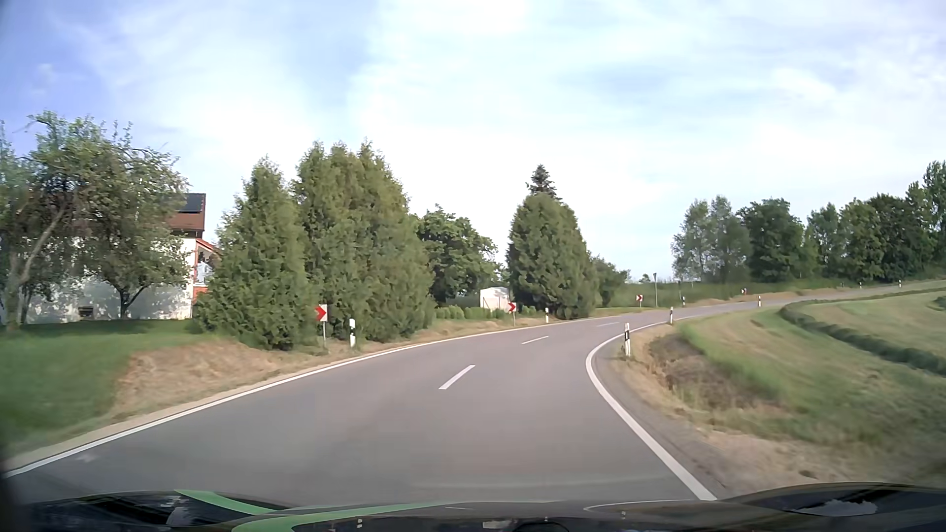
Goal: Follow the waypoints while adhering to traffic rules and regulations
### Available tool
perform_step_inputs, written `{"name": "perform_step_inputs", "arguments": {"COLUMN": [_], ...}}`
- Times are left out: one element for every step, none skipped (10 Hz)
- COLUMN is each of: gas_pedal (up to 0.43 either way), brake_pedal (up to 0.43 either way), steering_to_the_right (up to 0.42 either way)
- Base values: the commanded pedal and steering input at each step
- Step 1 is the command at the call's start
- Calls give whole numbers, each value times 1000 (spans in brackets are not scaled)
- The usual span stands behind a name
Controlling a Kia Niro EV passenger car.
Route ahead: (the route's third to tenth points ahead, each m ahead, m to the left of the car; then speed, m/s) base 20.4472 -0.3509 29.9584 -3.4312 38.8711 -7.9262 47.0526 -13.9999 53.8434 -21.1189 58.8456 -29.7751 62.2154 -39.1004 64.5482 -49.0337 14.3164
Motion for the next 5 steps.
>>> {"name": "perform_step_inputs", "arguments": {"gas_pedal": [87, 87, 87, 87, 87], "brake_pedal": [0, 0, 0, 0, 0], "steering_to_the_right": [32, 36, 42, 47, 51]}}
